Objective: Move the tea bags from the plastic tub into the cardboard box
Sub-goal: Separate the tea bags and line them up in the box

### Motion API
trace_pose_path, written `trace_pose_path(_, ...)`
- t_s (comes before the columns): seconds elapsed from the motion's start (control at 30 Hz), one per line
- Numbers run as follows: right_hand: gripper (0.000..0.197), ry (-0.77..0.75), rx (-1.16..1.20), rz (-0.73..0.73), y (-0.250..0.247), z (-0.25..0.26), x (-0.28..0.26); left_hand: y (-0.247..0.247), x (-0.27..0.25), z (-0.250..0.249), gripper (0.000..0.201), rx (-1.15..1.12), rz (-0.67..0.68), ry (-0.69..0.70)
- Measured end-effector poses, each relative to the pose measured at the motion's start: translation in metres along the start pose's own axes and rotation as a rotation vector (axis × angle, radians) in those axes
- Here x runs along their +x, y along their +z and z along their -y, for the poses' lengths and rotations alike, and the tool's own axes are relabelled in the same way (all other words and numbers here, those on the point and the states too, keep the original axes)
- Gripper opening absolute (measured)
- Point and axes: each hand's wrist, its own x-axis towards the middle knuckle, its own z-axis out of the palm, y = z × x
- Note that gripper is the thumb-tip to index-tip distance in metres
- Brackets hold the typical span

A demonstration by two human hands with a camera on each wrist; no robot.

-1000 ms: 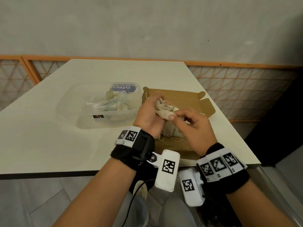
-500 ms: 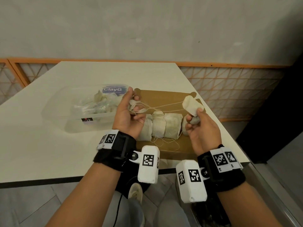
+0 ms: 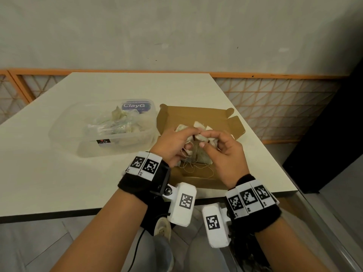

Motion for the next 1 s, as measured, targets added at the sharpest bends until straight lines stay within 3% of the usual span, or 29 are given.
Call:
trace_pose_path(0.07,0.03,0.044,0.083,0.01,-0.002,-0.001,0.001,-0.004,-0.002,0.003,0.011,-0.034,0.008,0.027)
trace_pose_path(0.17,0.038,0.114,0.25,-0.093,-0.004,0.001,0.006,-0.007,-0.007,0.007,0.014,-0.08,0.008,0.074)
trace_pose_path(0.33,0.024,0.198,0.433,-0.158,-0.006,0.003,0.01,-0.007,-0.009,0.008,0.014,-0.099,-0.007,0.126)
trace_pose_path(0.5,0.019,0.252,0.394,-0.136,-0.008,0.0,0.013,-0.008,-0.011,0.007,0.016,-0.107,-0.026,0.142)
trace_pose_path(0.87,0.029,0.254,0.286,-0.137,-0.004,-0.004,0.014,-0.008,-0.012,0.007,0.019,-0.159,-0.036,0.118)
trace_pose_path(1.0,0.025,0.243,0.232,-0.185,-0.004,-0.01,0.014,-0.008,-0.015,0.005,0.013,-0.177,0.085,0.121)
